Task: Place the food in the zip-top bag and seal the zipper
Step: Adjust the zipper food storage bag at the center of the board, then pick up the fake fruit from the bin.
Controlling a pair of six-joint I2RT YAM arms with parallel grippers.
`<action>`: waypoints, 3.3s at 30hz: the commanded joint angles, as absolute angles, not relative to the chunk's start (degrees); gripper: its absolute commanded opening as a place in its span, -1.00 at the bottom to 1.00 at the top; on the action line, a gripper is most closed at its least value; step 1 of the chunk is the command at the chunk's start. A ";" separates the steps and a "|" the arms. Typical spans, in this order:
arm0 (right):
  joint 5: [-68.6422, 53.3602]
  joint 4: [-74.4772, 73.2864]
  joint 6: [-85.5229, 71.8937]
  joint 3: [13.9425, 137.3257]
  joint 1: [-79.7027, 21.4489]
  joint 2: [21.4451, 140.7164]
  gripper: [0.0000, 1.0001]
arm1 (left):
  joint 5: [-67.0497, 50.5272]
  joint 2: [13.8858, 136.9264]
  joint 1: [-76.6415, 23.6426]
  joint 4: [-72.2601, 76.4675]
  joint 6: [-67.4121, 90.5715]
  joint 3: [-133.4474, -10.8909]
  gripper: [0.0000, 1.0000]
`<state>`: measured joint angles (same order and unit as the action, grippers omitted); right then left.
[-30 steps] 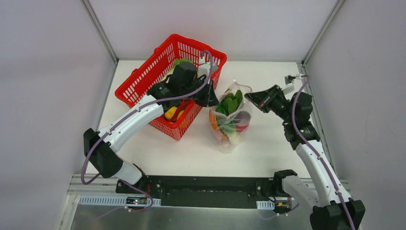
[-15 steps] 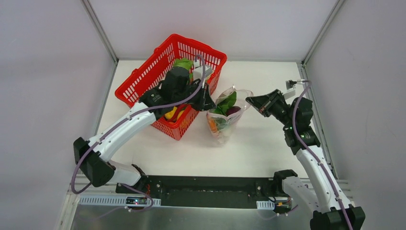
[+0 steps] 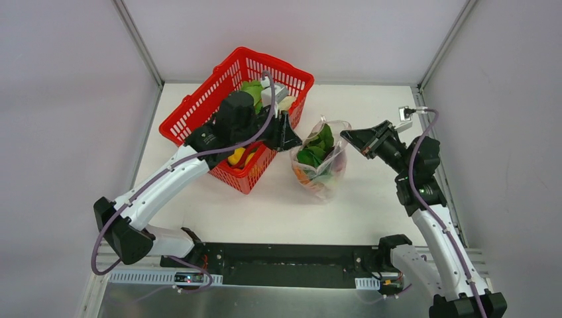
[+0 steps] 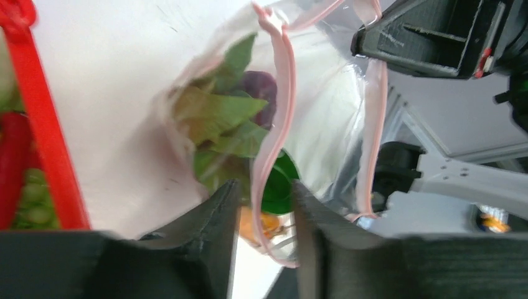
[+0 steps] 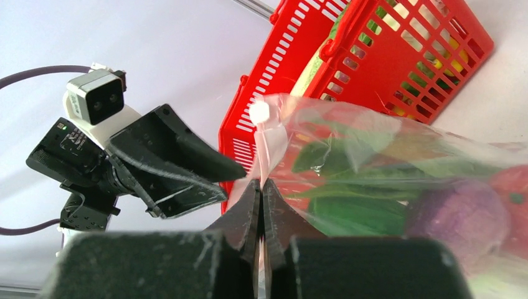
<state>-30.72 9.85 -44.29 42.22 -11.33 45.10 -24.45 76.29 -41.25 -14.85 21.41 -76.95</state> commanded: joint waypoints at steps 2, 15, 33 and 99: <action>-30.33 16.13 -45.34 43.70 -11.07 42.30 -1.00 | -20.02 73.01 -40.47 -15.62 17.39 -76.48 0.15; -30.26 16.22 -46.35 40.92 -11.07 42.01 -1.00 | -7.74 63.48 -30.06 -26.07 12.20 -74.58 0.98; -29.41 15.75 -47.73 39.91 -11.07 41.66 -1.00 | -14.05 82.14 -20.13 -26.05 11.96 -70.86 0.81; -29.50 16.64 -48.18 38.13 -11.07 41.91 -1.00 | -12.00 59.96 -25.66 -24.92 13.51 -67.69 -0.44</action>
